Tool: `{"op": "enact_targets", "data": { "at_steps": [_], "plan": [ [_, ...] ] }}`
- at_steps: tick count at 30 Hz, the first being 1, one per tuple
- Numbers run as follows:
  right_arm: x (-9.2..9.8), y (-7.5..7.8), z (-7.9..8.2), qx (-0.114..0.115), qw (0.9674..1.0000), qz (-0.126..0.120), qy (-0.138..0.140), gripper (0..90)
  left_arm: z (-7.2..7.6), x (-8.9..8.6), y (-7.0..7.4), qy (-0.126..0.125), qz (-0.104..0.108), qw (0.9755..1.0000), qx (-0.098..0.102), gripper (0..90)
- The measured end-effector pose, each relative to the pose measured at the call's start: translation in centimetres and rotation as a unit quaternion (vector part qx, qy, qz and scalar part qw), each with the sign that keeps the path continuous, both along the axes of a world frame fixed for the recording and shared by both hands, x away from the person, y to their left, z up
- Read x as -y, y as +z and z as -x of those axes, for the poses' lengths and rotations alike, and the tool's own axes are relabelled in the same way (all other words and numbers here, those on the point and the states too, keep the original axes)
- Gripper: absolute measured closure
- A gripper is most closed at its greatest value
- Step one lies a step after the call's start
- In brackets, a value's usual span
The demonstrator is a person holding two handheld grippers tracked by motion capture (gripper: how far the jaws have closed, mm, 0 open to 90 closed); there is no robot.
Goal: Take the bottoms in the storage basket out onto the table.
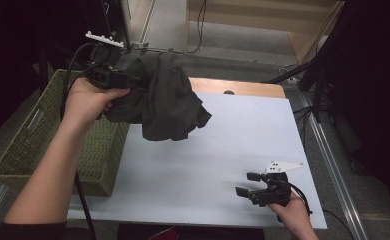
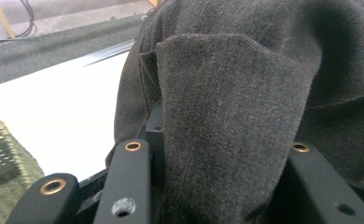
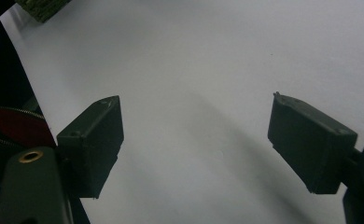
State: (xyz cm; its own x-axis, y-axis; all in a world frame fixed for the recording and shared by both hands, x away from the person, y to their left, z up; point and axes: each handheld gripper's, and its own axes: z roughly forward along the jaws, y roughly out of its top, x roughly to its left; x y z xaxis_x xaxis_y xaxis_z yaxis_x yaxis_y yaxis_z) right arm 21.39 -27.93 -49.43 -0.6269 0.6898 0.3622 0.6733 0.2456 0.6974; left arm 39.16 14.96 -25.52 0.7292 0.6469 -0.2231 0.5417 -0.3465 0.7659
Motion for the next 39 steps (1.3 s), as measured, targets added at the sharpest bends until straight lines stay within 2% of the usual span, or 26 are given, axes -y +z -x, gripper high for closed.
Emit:
{"op": "enact_targets", "data": {
  "at_steps": [13, 16, 19, 22, 24, 27, 30, 35, 39],
  "plan": [
    [0.2, 0.1, 0.0, 0.004, 0.9999, -0.001, -0.013, 16.9, 0.2, 1.8, -2.7, -0.015, 0.004, 0.9997, -0.017, 62.2],
    [0.3, 0.1, -0.5, 0.008, 0.9997, -0.003, -0.022, 17.0, 0.3, 2.2, -3.6, -0.013, 0.008, 0.9997, -0.019, 62.2],
    [0.3, 0.3, -1.4, 0.009, 0.9992, -0.012, -0.036, 17.0, 0.4, 2.9, -4.3, -0.015, 0.003, 0.9997, -0.021, 62.1],
    [0.0, 0.6, -2.2, 0.013, 0.9991, -0.002, -0.04, 17.0, 0.6, 3.8, -5.1, -0.02, -0.002, 0.9996, -0.019, 62.1],
    [-0.2, 0.8, -2.7, 0.015, 0.999, -0.01, -0.042, 17.0, 0.8, 4.6, -5.6, -0.027, -0.004, 0.9994, -0.019, 62.0],
    [-0.8, 0.8, -3.3, 0.023, 0.999, -0.004, -0.037, 18.2, 1.0, 5.8, -6.6, -0.038, -0.007, 0.999, -0.022, 61.8],
    [-1.1, 0.7, -3.1, 0.035, 0.9991, 0.012, -0.022, 18.5, 1.2, 6.8, -7.8, -0.047, -0.006, 0.9985, -0.028, 61.7],
    [-1.0, 0.2, -2.7, 0.027, 0.9993, 0.019, -0.016, 18.5, 1.7, 8.2, -10.2, -0.053, -0.016, 0.9978, -0.037, 61.3],
    [-0.7, 0.0, -2.5, 0.025, 0.9992, 0.029, -0.012, 18.4, 2.3, 8.8, -11.7, -0.057, -0.021, 0.9978, -0.028, 60.8]
  ]
}}
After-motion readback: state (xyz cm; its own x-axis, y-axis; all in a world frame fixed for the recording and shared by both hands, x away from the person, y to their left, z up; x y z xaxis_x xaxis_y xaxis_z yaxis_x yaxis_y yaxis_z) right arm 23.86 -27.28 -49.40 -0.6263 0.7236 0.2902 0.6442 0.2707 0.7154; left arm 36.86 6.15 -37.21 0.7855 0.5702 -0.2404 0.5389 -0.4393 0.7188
